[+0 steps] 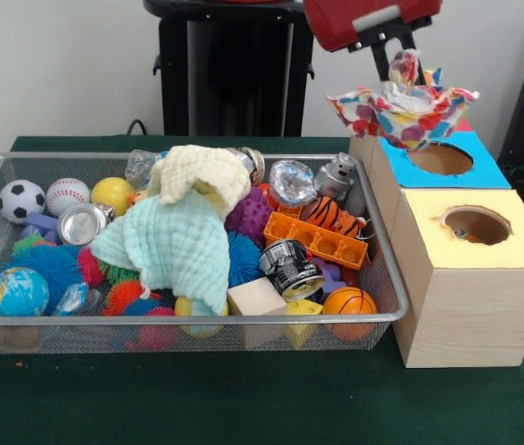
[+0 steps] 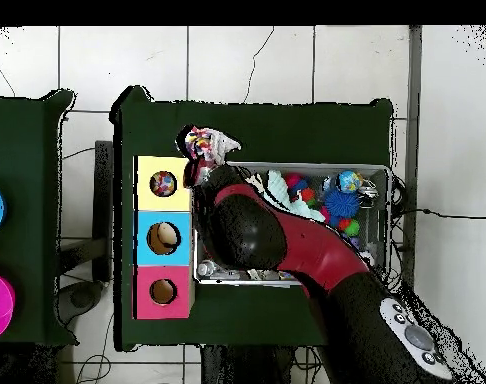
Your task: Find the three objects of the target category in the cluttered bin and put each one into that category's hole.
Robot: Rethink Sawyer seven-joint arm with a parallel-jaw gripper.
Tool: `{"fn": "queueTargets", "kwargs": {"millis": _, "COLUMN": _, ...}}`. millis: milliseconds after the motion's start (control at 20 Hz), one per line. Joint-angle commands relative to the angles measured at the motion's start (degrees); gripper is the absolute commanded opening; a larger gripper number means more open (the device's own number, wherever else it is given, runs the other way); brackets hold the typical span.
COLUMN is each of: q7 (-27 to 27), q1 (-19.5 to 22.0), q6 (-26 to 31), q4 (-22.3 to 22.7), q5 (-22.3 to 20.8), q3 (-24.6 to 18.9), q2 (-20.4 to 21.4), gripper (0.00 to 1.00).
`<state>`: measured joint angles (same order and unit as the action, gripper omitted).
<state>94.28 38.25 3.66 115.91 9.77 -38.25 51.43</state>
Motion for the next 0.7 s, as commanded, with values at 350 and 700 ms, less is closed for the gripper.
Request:
{"fn": "queueTargets", "kwargs": {"millis": 350, "q7": 19.2, "q1": -6.2, "q6": -14.9, "q4": 0.2, "q5": 2.1, "q3": 0.1, "q2": -16.3, "gripper": 0.0}}
{"fn": "queueTargets", "kwargs": {"millis": 700, "q7": 18.1, "q1": -10.9, "q6": -14.2, "q4": 2.0, "q5": 3.9, "q3": 6.8, "q2": -18.1, "gripper": 0.0}}
